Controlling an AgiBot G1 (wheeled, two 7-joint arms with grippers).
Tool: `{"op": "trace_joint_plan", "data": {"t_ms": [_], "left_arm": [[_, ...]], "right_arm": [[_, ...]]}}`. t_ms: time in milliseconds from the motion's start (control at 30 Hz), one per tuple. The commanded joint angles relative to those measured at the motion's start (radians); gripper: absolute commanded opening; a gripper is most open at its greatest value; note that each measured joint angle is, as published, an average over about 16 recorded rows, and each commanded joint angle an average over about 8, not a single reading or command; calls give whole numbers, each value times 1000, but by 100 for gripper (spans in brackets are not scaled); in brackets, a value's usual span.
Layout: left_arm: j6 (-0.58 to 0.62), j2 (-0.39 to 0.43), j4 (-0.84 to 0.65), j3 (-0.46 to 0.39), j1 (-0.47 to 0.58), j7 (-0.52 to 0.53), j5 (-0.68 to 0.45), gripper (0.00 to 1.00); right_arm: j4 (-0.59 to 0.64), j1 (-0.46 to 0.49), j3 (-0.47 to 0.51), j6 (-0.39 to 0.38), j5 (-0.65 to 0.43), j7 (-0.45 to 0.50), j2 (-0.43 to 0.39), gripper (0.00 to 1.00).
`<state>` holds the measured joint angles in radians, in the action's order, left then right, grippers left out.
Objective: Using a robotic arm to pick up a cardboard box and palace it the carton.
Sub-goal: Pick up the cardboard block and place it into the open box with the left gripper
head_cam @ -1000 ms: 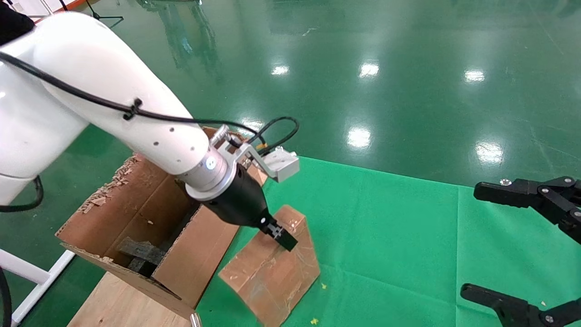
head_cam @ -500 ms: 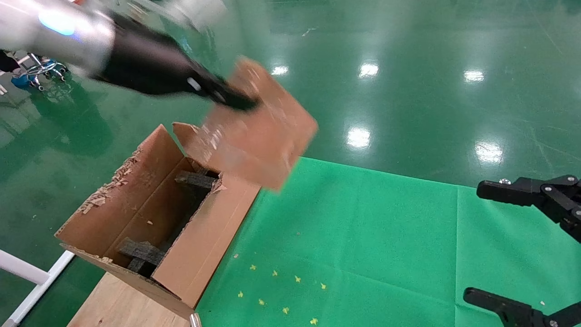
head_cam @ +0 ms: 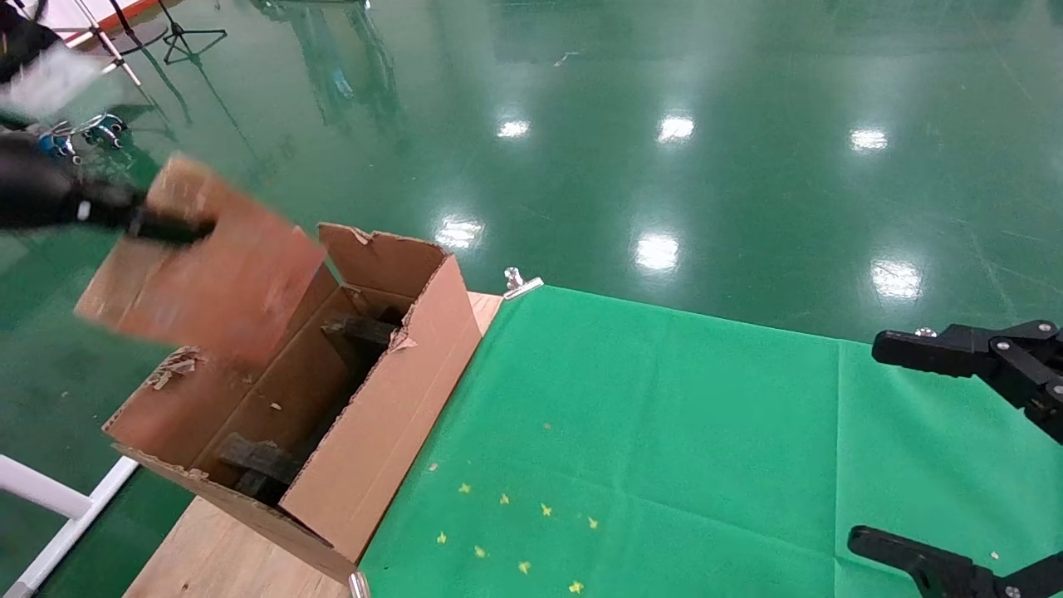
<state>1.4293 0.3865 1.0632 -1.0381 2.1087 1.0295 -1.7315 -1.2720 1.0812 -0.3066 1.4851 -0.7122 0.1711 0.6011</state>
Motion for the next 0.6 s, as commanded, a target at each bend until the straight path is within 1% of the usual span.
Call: {"op": "trace_joint_plan", "data": {"t_ms": [33,133,267,600], "left_arm": [[-7,-29,-57,-7,-25,-72,12,0],[-46,-32,-142,-16,-58,-149,20,0],[-104,-12,-245,-27,-96,-217,17,0],[-230,111,-530,-51,-212,-355,38,0]], "right_arm": [[0,0,0,0,0,0,0,100],[0,0,0,0,0,0,0,100],[0,0,0,0,0,0,0,100],[0,0,-1,0,0,0,0,100]]}}
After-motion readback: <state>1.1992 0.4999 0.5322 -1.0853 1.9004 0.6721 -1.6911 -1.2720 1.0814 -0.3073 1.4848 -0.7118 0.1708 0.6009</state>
